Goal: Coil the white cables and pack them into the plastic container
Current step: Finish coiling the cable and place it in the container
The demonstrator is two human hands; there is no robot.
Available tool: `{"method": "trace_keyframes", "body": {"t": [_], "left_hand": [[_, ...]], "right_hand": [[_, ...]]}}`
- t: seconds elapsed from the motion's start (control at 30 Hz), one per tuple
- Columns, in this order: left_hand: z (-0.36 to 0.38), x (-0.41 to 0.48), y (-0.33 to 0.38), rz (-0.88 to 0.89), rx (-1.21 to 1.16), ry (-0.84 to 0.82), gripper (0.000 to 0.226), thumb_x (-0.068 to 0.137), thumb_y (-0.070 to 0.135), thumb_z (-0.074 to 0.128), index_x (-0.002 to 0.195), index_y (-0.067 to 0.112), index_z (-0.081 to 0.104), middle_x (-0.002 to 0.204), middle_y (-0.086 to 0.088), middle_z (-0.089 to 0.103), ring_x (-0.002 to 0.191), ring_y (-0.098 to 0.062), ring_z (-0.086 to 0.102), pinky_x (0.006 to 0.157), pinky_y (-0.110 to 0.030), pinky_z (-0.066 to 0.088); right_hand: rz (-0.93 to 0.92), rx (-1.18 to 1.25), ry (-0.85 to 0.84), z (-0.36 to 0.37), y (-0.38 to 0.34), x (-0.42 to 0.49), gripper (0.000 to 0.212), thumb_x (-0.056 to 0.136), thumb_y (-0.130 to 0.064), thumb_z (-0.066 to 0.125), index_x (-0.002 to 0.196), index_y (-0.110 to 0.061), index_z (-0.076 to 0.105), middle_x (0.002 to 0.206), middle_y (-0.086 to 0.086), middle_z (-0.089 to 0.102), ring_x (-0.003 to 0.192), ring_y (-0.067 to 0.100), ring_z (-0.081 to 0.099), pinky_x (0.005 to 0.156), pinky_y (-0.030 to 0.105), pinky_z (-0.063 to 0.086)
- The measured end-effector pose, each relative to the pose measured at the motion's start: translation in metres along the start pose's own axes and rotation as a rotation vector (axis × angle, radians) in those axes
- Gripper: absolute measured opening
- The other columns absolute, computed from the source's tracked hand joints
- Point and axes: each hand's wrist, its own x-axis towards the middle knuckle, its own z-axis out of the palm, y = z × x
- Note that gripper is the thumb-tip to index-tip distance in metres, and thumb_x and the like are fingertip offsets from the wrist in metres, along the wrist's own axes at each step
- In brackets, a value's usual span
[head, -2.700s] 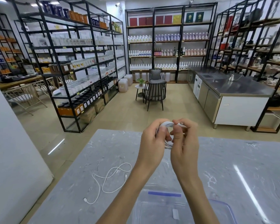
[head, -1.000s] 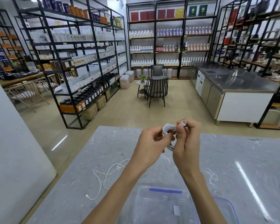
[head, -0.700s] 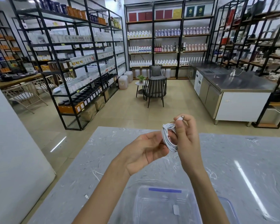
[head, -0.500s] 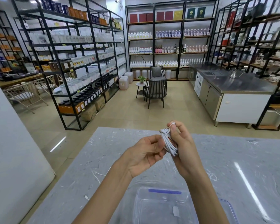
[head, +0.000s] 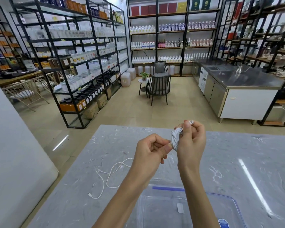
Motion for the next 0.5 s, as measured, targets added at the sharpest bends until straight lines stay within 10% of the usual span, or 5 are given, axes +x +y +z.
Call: {"method": "trace_keyframes", "body": {"t": [0.33, 0.5], "left_hand": [[0.015, -0.014, -0.016, 0.034, 0.201, 0.141, 0.010, 0.089, 0.003, 0.067, 0.082, 0.010, 0.066, 0.070, 0.011, 0.063, 0.063, -0.006, 0.054, 0.064, -0.017, 0.048], [-0.008, -0.008, 0.000, 0.011, 0.199, -0.205, 0.012, 0.094, 0.018, 0.054, 0.083, 0.014, 0.054, 0.064, 0.004, 0.050, 0.057, -0.009, 0.045, 0.053, -0.017, 0.038]], "right_hand": [[0.018, 0.075, 0.105, 0.002, 0.017, 0.006, 0.010, 0.099, -0.017, 0.049, 0.091, -0.018, 0.053, 0.072, -0.002, 0.066, 0.060, 0.007, 0.057, 0.059, 0.027, 0.047], [-0.018, 0.064, -0.175, 0.000, 0.010, 0.006, 0.011, 0.101, -0.017, 0.048, 0.091, -0.016, 0.053, 0.071, 0.004, 0.061, 0.057, 0.009, 0.053, 0.051, 0.020, 0.044]]}}
